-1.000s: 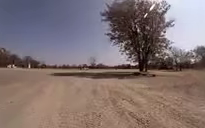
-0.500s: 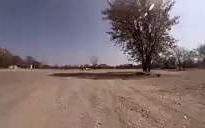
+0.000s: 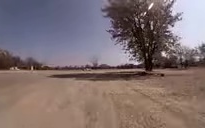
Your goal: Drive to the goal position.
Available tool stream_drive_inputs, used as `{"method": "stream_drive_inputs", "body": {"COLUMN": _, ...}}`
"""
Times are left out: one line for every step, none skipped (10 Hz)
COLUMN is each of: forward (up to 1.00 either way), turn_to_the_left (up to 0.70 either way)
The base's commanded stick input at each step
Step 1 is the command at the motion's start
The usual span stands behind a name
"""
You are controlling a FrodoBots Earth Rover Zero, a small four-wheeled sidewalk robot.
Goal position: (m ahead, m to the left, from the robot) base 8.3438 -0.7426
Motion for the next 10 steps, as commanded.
{"method": "stream_drive_inputs", "body": {"forward": 1.00, "turn_to_the_left": 0.00}}
{"method": "stream_drive_inputs", "body": {"forward": 1.00, "turn_to_the_left": 0.00}}
{"method": "stream_drive_inputs", "body": {"forward": 1.00, "turn_to_the_left": 0.00}}
{"method": "stream_drive_inputs", "body": {"forward": 1.00, "turn_to_the_left": 0.00}}
{"method": "stream_drive_inputs", "body": {"forward": 1.00, "turn_to_the_left": 0.00}}
{"method": "stream_drive_inputs", "body": {"forward": 1.00, "turn_to_the_left": 0.00}}
{"method": "stream_drive_inputs", "body": {"forward": 1.00, "turn_to_the_left": 0.00}}
{"method": "stream_drive_inputs", "body": {"forward": 1.00, "turn_to_the_left": 0.00}}
{"method": "stream_drive_inputs", "body": {"forward": 1.00, "turn_to_the_left": 0.00}}
{"method": "stream_drive_inputs", "body": {"forward": 1.00, "turn_to_the_left": 0.00}}
